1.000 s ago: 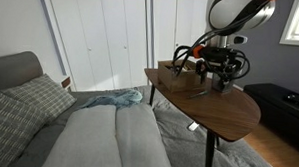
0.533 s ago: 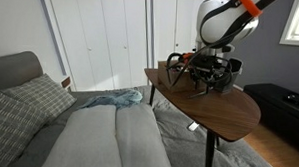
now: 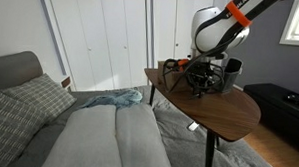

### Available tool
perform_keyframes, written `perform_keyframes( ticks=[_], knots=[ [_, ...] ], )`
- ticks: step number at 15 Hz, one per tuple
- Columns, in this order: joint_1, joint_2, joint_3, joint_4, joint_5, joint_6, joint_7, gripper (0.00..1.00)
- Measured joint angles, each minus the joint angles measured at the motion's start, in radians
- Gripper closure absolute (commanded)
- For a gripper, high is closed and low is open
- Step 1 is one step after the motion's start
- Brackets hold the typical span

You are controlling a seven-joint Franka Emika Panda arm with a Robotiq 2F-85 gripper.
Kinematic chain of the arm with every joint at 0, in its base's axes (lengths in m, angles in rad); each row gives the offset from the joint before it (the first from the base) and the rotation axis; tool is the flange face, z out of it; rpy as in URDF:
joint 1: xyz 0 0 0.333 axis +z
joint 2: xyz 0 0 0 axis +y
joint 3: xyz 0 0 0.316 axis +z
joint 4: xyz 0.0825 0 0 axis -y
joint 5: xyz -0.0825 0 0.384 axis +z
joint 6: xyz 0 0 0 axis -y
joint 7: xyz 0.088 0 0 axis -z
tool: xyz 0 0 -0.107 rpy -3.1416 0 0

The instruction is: Put the green pen in the basket

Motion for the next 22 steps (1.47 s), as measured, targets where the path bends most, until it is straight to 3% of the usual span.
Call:
perform_keyframes(
  ticks=[7, 14, 18, 22],
  knots=[
    [0.02, -0.035, -0.016, 0.0, 0.011, 0.001, 0.037, 0.97],
    [0.038, -0.375, -0.034, -0.033, 0.093, -0.061, -0.031, 0.97],
    [-0.065, -0.505, -0.019, -0.064, -0.022, -0.208, 0.004, 0.97],
    [-0.168, -0.522, 0.017, -0.06, -0.183, -0.306, 0.062, 0.97]
  ],
)
